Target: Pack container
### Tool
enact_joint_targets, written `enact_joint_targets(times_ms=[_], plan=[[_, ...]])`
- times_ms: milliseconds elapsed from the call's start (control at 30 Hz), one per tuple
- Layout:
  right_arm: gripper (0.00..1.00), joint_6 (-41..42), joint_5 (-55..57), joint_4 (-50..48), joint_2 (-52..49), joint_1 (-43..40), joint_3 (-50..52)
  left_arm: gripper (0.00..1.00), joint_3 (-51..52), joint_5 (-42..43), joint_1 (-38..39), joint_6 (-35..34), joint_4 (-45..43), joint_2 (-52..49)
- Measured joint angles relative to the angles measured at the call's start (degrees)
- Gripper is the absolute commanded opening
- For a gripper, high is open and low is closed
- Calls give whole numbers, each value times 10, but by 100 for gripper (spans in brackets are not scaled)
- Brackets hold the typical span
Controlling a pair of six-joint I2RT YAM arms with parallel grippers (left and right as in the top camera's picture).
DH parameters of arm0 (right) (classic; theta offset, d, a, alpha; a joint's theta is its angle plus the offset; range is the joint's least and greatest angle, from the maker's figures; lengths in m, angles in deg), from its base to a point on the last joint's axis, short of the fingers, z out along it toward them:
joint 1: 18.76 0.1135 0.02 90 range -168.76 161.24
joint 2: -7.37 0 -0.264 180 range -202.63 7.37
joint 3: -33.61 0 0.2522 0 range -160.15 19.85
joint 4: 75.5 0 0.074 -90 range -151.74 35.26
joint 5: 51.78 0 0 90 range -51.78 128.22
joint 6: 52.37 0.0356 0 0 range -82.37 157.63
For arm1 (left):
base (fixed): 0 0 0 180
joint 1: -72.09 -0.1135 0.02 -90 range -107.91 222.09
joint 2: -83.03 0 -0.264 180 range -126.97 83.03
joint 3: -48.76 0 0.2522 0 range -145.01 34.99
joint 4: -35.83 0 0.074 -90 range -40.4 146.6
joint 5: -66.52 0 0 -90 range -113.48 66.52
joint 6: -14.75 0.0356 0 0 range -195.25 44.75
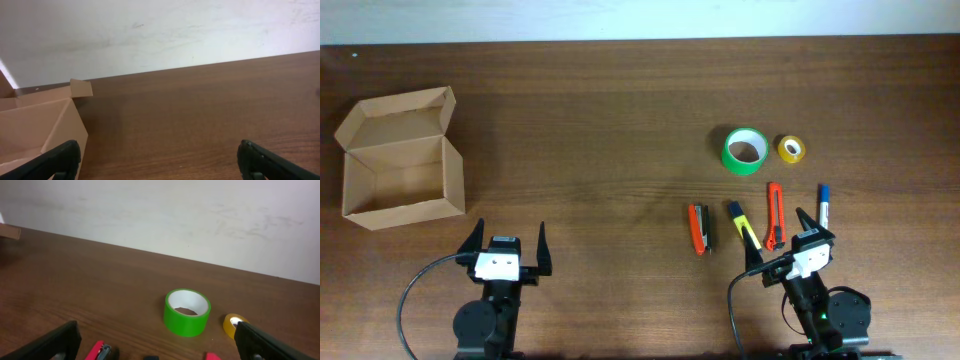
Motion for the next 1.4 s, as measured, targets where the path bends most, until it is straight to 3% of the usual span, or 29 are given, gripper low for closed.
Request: enact_joint_targets(times_ms=[867, 1067, 1233, 1400], plan=[[99, 2, 0, 0, 0, 0, 0, 100, 0, 0, 0, 0, -29, 0], [99, 71, 13, 29, -5, 0, -12, 100, -23, 0, 0, -52, -11, -7], [99, 102, 49, 99, -104, 0, -122, 100, -150, -18, 0, -68, 19, -119], [99, 108, 82, 208, -308, 0, -355, 100, -363, -29, 0, -43, 63, -356]])
